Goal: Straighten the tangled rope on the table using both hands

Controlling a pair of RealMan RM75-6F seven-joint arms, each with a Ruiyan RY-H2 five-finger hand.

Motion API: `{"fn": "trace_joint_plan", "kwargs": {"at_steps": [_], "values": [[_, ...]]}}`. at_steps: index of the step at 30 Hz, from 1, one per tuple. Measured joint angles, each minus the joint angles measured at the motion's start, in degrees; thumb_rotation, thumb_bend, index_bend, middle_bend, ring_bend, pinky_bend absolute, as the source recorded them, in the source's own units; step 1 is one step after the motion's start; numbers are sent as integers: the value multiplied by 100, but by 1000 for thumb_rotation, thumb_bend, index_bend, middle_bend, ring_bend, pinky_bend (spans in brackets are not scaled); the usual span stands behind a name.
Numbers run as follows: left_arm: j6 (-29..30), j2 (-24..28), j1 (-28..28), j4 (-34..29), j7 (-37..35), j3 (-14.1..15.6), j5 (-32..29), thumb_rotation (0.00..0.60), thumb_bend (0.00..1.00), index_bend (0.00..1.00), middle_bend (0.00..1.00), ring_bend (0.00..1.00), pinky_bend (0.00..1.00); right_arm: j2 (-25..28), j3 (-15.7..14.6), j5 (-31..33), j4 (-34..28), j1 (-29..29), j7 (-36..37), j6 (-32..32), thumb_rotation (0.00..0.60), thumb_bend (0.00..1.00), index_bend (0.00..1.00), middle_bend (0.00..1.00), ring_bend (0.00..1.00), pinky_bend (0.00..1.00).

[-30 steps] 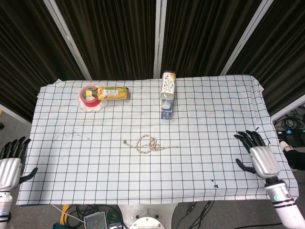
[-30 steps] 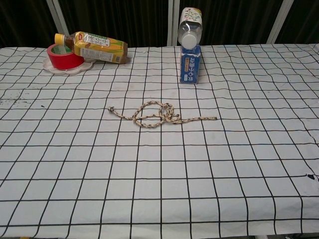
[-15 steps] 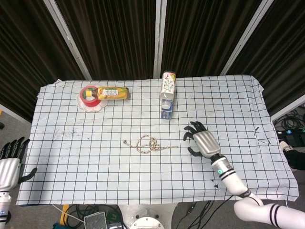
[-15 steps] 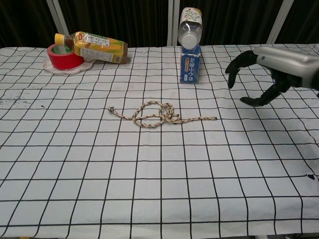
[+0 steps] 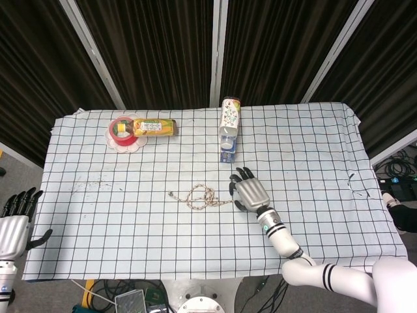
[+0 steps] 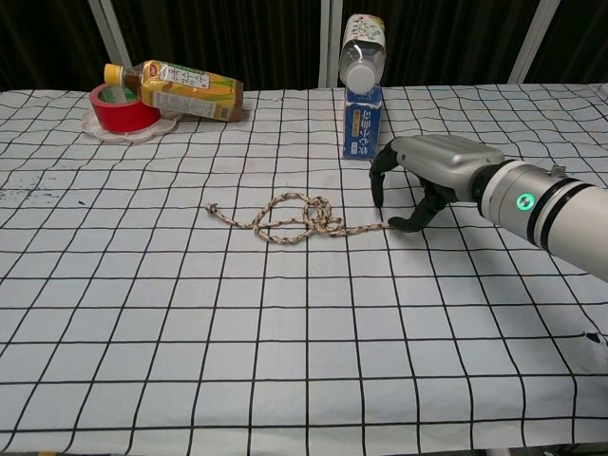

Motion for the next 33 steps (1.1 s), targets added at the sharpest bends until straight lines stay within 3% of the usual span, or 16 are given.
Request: {"fn": "trace_joint_plan", "kwargs": {"at_steps": [33], "values": [[-21,-81,29,259,-342,33,-2,600,185,79,0,0,0,-254,-219,398,210,300,-391,55,600,374,546,193,0,0]]}}
